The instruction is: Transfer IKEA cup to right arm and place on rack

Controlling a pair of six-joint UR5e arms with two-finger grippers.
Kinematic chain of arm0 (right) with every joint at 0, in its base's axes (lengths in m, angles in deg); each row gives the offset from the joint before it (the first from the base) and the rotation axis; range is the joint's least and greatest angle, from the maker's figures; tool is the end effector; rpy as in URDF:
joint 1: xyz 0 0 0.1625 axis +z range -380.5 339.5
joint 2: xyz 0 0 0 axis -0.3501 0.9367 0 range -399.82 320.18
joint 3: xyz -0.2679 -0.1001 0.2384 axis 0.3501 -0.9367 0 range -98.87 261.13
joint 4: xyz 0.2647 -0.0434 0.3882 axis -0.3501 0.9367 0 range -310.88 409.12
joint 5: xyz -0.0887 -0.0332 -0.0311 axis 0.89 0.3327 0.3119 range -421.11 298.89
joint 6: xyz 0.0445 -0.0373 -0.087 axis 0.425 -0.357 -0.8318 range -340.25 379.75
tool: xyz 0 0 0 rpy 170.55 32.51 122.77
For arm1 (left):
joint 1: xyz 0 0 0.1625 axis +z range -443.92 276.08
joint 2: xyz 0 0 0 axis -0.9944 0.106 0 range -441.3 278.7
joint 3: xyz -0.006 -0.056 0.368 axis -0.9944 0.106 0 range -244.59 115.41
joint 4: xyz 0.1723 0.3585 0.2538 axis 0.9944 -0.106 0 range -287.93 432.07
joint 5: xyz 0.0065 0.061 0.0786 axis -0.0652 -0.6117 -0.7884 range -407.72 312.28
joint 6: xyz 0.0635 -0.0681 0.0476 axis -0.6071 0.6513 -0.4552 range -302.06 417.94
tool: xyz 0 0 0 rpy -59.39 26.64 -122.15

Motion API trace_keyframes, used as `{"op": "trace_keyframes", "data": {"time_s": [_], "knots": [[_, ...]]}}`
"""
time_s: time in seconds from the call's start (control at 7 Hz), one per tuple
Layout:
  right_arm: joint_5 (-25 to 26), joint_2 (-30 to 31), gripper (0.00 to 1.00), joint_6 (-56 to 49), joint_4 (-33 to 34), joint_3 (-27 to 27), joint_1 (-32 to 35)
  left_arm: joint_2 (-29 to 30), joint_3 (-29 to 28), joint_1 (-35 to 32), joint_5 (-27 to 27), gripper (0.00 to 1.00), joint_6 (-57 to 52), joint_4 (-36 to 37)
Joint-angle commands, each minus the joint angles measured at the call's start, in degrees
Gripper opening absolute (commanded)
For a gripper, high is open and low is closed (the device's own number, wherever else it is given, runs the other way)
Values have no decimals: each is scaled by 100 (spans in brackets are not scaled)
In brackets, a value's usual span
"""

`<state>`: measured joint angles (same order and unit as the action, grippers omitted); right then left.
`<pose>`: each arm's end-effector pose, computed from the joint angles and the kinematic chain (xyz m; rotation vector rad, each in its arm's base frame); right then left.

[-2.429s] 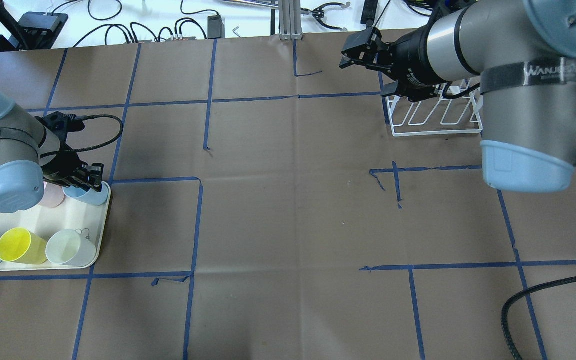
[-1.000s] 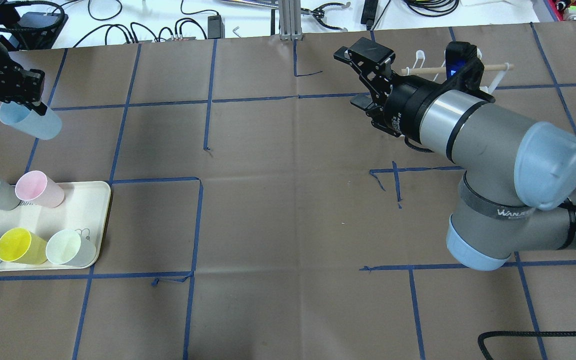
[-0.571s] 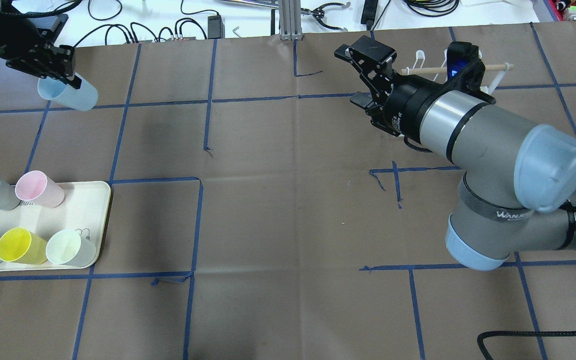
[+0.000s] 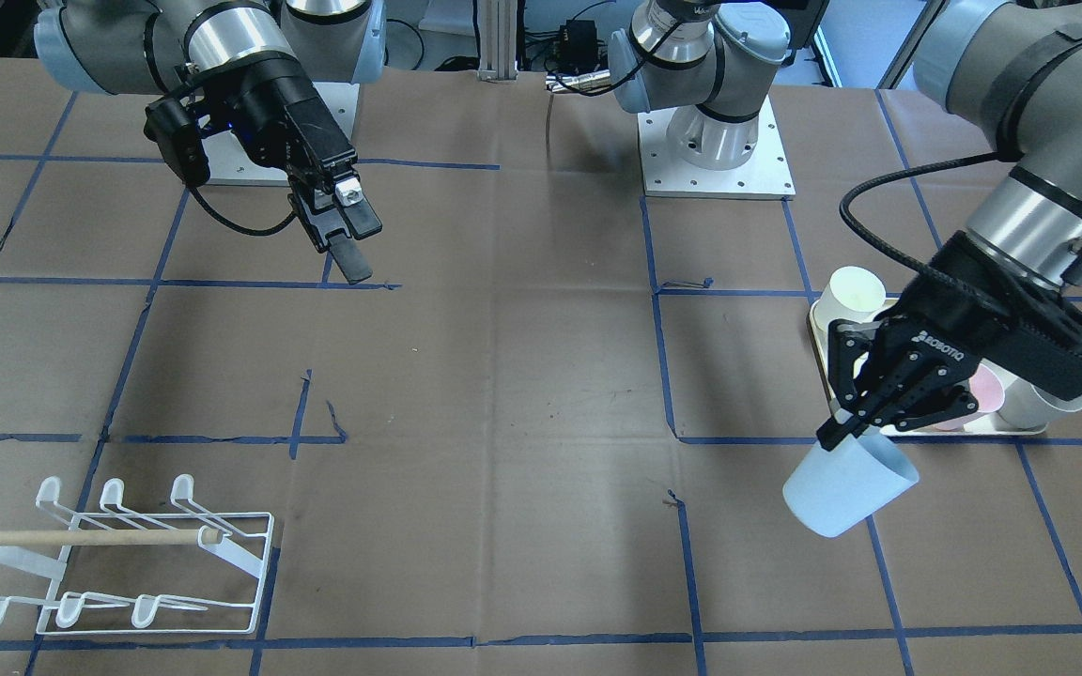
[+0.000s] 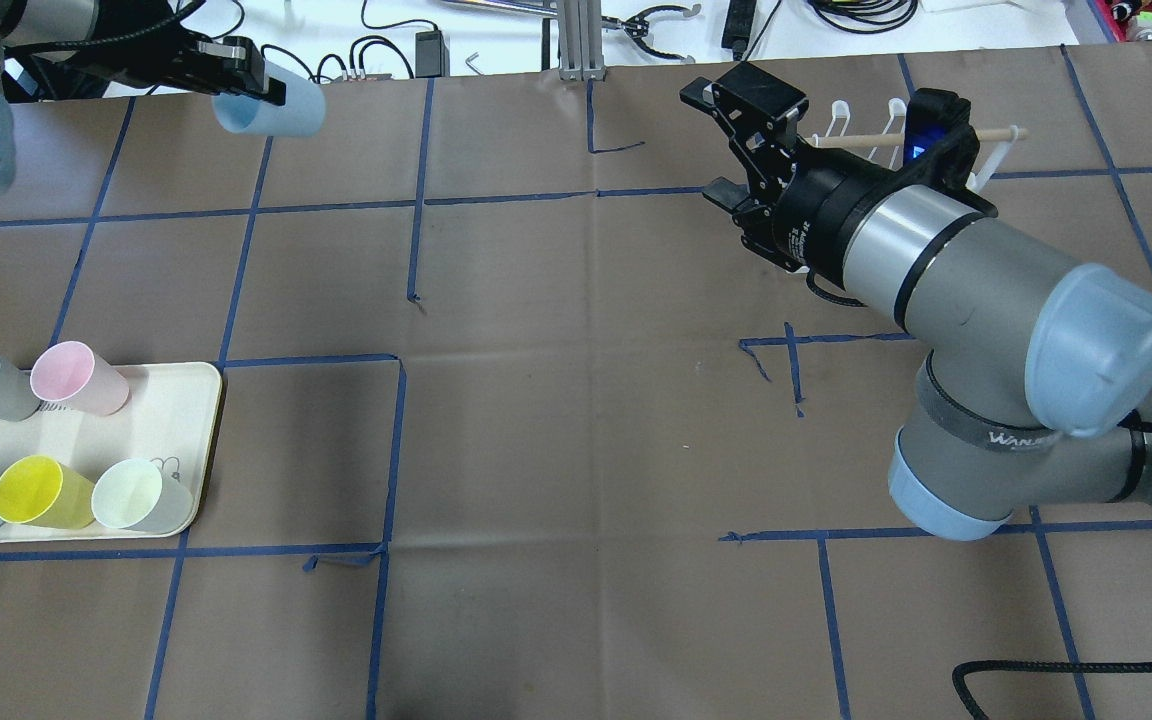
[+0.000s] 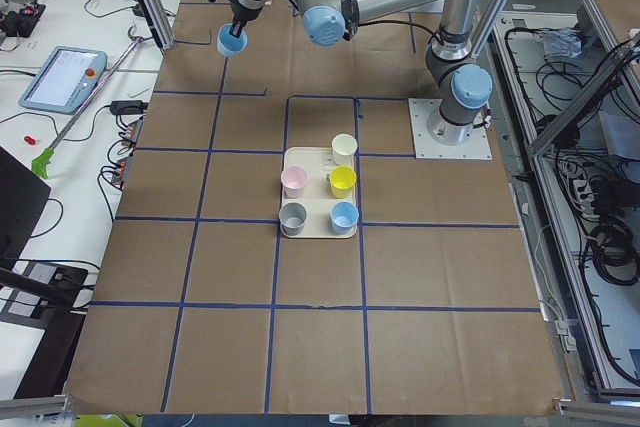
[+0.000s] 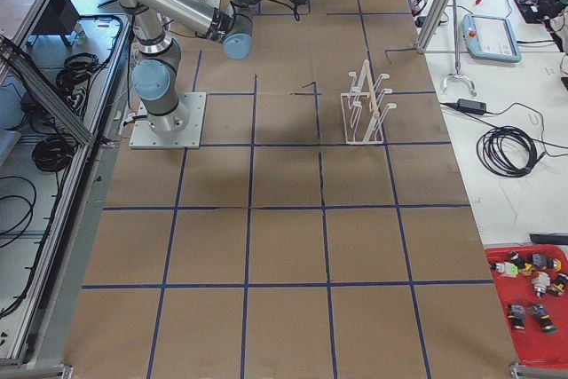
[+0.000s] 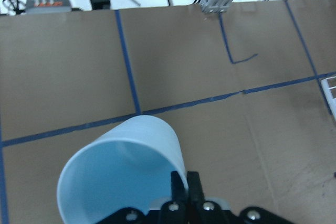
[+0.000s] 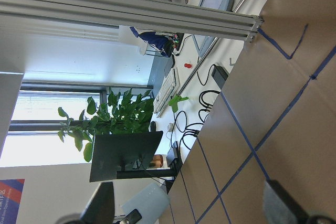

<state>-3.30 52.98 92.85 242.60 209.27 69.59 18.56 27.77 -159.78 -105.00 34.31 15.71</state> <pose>0.1897 -0.4700 0.3320 0.8412 1.7667 -0.7123 -0.0300 -0.6583 0.3880 -0.3630 -2.6085 0.7202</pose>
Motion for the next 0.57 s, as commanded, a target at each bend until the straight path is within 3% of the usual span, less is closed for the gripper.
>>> {"op": "trace_keyframes", "data": {"time_s": [0.0, 0.29, 0.43], "knots": [[20, -7, 100, 333, 6, 26, 0, 16, 815, -191, 1387, 0, 59, 2040], [29, 1, 100, 1693, 6, 227, 0, 95, 1474, -305, 2225, 0, 121, 3633], [90, 19, 100, 1734, -3, 289, 0, 130, 1878, -550, 2308, 0, 121, 4442]]}}
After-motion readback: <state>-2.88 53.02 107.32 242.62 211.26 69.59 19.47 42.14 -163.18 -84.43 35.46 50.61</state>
